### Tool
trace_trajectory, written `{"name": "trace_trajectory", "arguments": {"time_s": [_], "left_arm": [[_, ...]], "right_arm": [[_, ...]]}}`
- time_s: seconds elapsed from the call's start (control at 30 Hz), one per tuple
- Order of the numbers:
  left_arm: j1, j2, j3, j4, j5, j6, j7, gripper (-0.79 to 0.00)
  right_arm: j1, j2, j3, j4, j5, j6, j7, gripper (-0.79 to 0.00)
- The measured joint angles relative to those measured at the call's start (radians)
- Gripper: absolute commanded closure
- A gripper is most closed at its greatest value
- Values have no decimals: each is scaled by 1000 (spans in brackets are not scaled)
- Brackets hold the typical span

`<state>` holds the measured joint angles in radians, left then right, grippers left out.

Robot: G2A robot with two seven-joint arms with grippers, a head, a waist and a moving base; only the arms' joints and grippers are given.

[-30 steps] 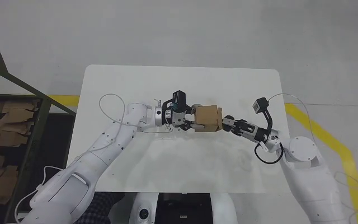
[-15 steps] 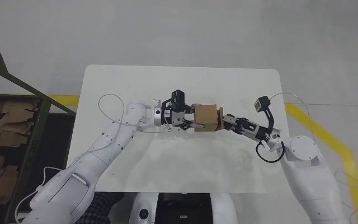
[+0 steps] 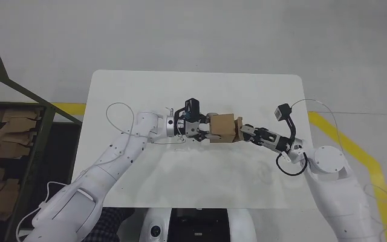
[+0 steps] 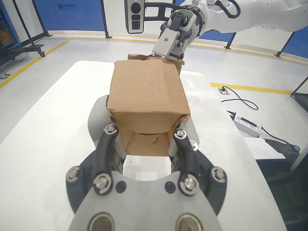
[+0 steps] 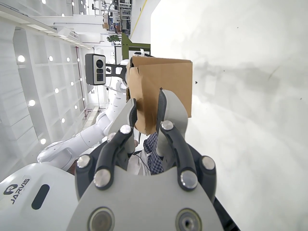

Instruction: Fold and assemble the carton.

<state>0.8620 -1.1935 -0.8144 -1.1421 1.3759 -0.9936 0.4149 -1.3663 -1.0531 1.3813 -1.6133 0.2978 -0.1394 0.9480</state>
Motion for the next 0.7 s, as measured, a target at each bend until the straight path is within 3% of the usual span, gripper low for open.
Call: {"name": "trace_trajectory", "arguments": {"time_s": [0.7], "left_arm": [[10, -4, 3, -29, 19, -2, -18, -419]], "right_arm": [[18, 2, -28, -7, -36, 0, -27, -114]]}}
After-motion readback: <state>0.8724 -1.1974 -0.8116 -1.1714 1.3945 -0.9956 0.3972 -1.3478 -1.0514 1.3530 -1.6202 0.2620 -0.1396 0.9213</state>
